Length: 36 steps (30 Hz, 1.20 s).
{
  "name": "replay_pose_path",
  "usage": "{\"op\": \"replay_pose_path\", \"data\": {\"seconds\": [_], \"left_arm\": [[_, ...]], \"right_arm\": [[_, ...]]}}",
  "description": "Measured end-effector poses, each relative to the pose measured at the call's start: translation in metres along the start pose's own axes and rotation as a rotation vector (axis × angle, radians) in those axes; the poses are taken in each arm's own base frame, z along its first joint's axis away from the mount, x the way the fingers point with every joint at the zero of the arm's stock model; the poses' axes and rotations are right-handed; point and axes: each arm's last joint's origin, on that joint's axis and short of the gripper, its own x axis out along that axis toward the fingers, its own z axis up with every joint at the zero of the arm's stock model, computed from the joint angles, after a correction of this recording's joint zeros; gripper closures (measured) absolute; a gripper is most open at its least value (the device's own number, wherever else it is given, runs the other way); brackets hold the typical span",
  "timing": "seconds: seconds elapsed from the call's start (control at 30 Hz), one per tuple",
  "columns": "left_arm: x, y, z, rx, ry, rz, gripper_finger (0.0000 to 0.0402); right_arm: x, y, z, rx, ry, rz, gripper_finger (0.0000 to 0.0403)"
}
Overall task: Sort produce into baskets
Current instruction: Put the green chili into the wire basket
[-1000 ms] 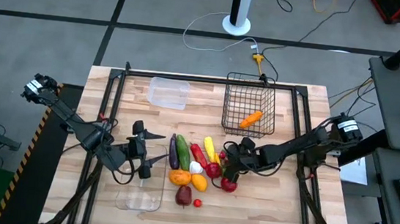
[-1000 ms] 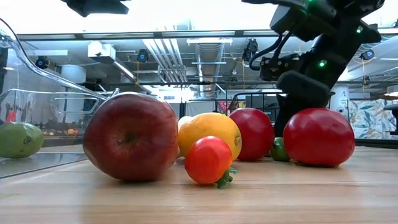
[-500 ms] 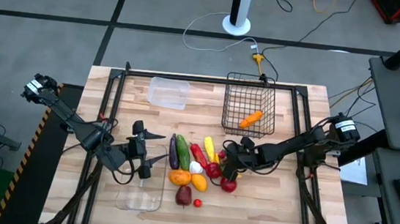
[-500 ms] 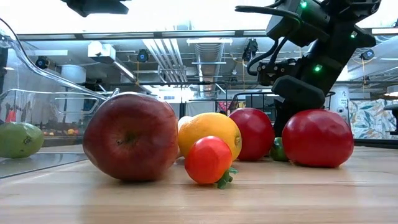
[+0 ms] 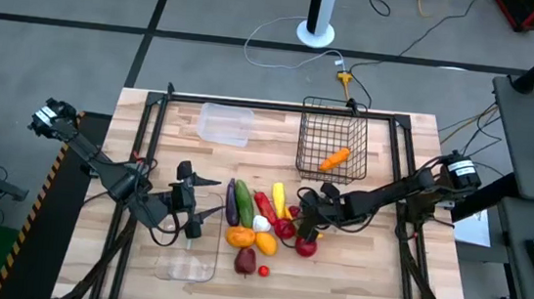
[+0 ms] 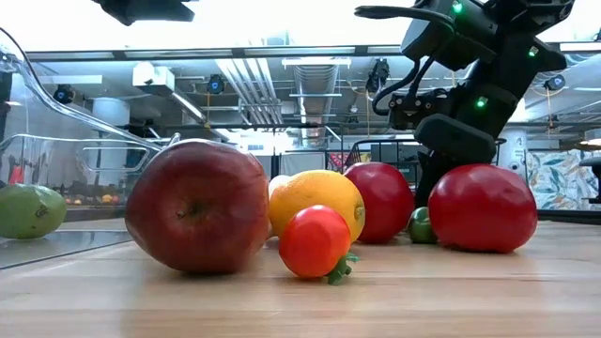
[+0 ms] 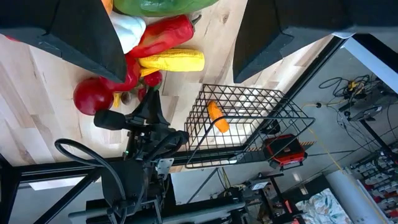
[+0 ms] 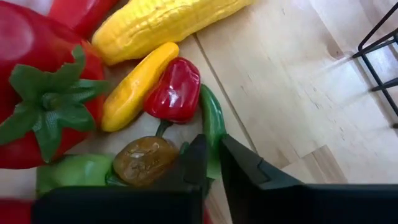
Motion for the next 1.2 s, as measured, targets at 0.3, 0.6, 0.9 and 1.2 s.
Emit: {"op": "replay_pose_path", "data": {"seconds": [0.3, 0.6, 0.9, 1.2], "left_arm": [[0.000, 0.000, 0.000, 0.000, 0.000, 0.000, 0.0127], [0.000, 0.000, 0.000, 0.002, 0.002, 0.000, 0.0127], [0.000, 0.000, -0.001, 0.006, 0.005, 0.001, 0.0127], [0.000, 0.000, -0.001, 0.006, 0.005, 0.001, 0.0127]], "right_arm": [[-0.011, -0.008, -0.005, -0.023, 0.057, -0.048, 0.0390], [-0.025, -0.012, -0.002, -0.025, 0.047, -0.042, 0.0391], [-0.033, -0.014, -0.003, -0.094, 0.056, -0.041, 0.0390], [-0.032, -0.010, 0.000, -0.135, 0.014, -0.010, 0.0390]]}}
